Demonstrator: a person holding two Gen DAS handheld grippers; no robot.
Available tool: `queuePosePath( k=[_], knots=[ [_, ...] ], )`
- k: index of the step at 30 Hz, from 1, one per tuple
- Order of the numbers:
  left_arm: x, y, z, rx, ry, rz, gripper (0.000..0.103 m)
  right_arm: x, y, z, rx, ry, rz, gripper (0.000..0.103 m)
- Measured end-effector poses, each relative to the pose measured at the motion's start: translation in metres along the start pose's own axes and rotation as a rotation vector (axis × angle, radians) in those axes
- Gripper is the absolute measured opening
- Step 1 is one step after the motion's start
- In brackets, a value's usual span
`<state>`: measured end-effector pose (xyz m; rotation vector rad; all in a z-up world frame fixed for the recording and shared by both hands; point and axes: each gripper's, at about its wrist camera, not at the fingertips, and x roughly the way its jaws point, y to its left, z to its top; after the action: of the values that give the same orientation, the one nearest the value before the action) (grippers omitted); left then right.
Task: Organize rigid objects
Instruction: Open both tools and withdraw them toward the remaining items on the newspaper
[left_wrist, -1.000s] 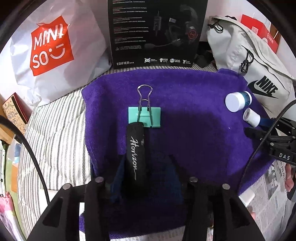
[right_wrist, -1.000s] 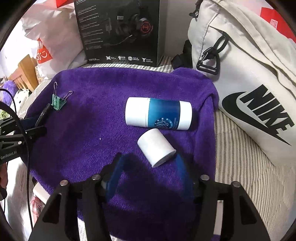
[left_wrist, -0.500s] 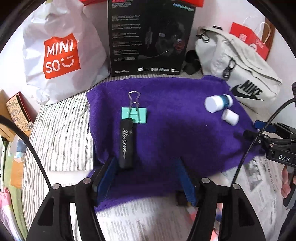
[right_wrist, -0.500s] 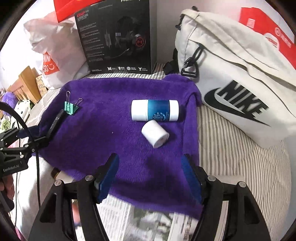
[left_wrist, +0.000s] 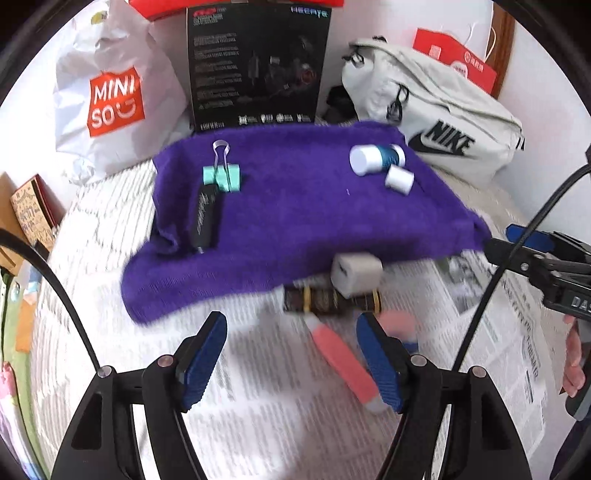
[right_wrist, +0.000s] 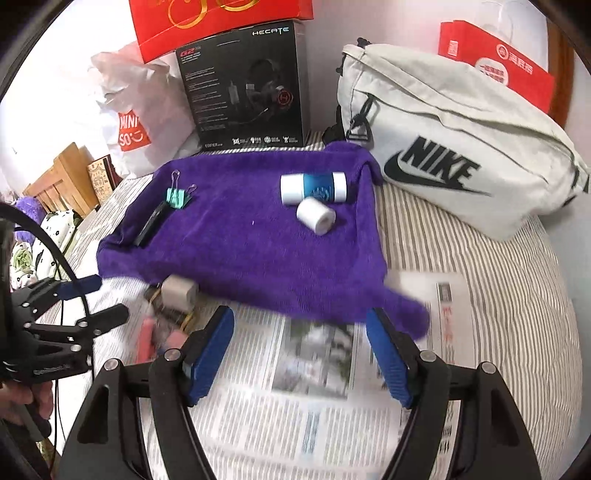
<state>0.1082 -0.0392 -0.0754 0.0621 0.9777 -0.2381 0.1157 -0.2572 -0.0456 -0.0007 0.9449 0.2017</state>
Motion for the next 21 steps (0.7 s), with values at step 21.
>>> queuePosePath(
  k=[21],
  knots=[
    [0.028, -0.014, -0.017, 0.012, 0.055, 0.052, 0.071, -0.023, -0.011, -0.055, 0.056, 0.008, 0.011, 0.074]
  ],
)
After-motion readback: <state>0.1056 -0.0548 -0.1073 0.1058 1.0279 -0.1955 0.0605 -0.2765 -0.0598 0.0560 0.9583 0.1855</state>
